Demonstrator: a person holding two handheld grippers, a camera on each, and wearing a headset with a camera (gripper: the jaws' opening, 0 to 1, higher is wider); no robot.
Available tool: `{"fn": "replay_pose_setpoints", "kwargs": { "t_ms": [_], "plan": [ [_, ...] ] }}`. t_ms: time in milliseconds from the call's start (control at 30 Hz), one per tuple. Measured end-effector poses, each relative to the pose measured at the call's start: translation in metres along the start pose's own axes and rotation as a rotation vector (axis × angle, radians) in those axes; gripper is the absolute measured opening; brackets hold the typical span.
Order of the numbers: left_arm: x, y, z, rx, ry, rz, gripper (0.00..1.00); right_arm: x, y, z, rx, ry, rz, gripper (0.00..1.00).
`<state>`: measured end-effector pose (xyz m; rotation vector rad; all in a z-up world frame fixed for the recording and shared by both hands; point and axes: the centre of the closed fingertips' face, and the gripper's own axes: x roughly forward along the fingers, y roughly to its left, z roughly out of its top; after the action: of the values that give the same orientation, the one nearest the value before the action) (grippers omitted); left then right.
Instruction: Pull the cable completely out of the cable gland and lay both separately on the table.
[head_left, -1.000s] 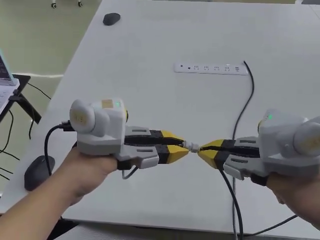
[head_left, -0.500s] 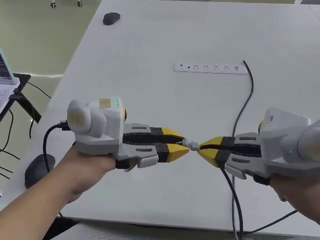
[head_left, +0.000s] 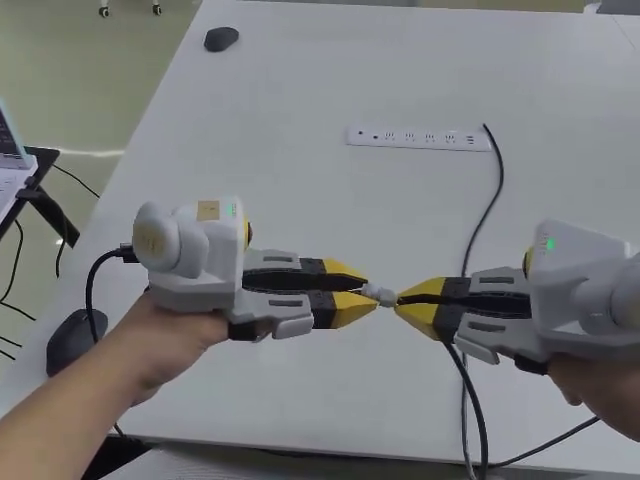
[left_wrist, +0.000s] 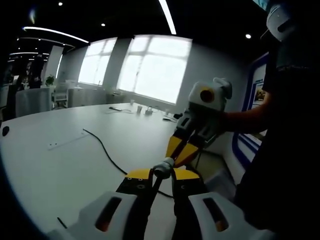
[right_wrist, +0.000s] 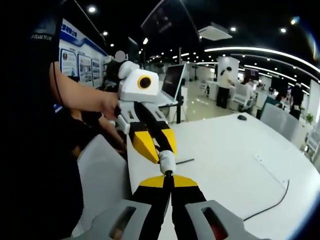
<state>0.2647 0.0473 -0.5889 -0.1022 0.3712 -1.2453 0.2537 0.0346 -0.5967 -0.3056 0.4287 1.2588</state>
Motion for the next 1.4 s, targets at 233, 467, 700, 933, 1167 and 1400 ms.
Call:
{"fn": "replay_pose_setpoints", "kwargs": {
  "t_ms": [233, 467, 700, 933, 1167, 1400],
  "plan": [
    [-0.003, -0.005, 0.000, 0.023, 0.001, -0.024, 0.16, 0.000, 0.007, 0.002, -0.005, -0.006, 0.049, 0.00],
    [-0.007, -0.014, 0.000, -0.009, -0.006, -0.072, 0.15, 0.002, 0.012, 0.001, 0.030, -0.001, 0.114, 0.00],
    [-0.005, -0.005, -0.005, -0.043, -0.001, -0.027, 0.14, 0.009, 0.005, -0.004, 0.059, 0.009, 0.072, 0.00],
    [-0.012, 0.002, -0.008, -0.054, -0.006, 0.027, 0.14, 0.010, -0.003, -0.009, 0.140, -0.007, 0.011, 0.00],
    [-0.009, 0.001, -0.011, -0.048, 0.006, 0.065, 0.14, 0.011, -0.005, -0.014, 0.169, -0.006, -0.047, 0.00],
    [-0.014, 0.002, -0.013, -0.057, -0.007, 0.106, 0.14, 0.003, -0.014, -0.031, 0.241, 0.008, -0.123, 0.00]
  ]
}}
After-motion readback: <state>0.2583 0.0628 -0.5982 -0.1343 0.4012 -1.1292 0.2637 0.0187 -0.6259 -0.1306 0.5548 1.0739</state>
